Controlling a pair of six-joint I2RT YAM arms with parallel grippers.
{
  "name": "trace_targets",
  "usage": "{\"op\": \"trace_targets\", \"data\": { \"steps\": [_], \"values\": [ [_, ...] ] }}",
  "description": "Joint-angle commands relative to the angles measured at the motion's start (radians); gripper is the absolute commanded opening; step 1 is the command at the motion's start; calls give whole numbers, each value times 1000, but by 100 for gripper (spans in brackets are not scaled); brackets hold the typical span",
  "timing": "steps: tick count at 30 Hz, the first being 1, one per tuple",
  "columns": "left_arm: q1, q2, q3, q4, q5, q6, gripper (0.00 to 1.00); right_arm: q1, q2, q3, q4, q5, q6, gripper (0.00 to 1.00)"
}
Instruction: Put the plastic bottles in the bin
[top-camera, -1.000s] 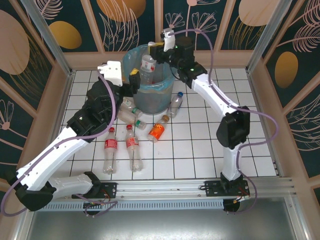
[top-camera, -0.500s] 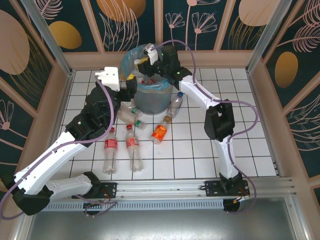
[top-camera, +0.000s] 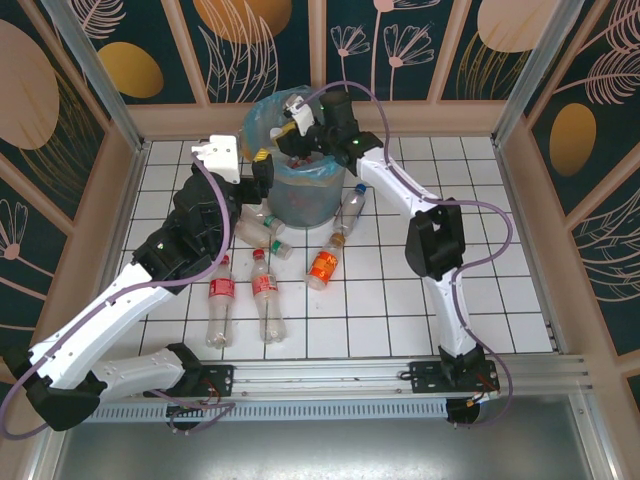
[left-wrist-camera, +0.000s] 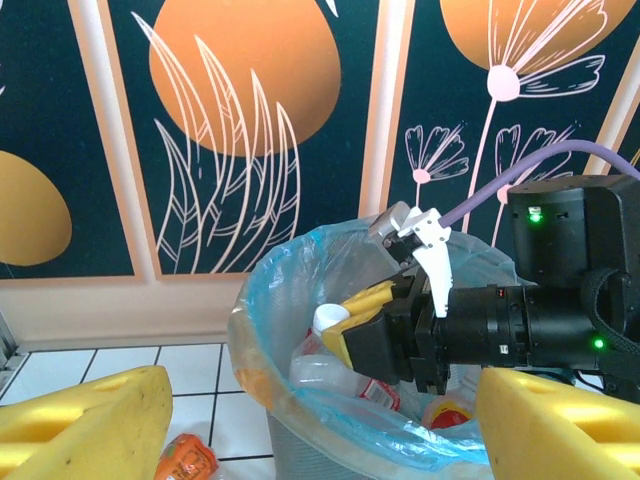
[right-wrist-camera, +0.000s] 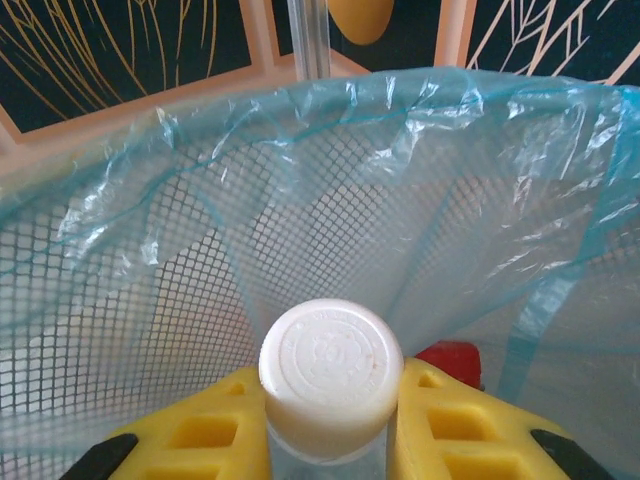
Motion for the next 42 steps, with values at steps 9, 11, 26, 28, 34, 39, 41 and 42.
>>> {"op": "trace_targets", "data": {
  "steps": [9,11,26,28,34,39,41,42],
  "values": [
    [8,-14,-14,24,-19,-14,80,0,113,109,-210,4,-11,42],
    [8,-17,-8,21,-21,-13,80,2,108,183,-230,10,15,50],
    [8,-77,20,-206,-6,-84,82,2,-193,194,-142,83,280,72],
    [8,-83,13,-270,14,-123,82,6,-238,147,-146,109,313,72],
    [8,-72,-48,-453,94,-282,82,50,-436,-131,-101,167,413,66],
    [8,-73,-175,-493,164,-427,82,173,-630,-488,51,279,488,65],
    [8,-91,-257,-447,208,-488,81,224,-660,-593,72,300,516,65],
    [9,-104,-320,-408,241,-517,81,250,-660,-624,58,327,540,65]
  ]
}}
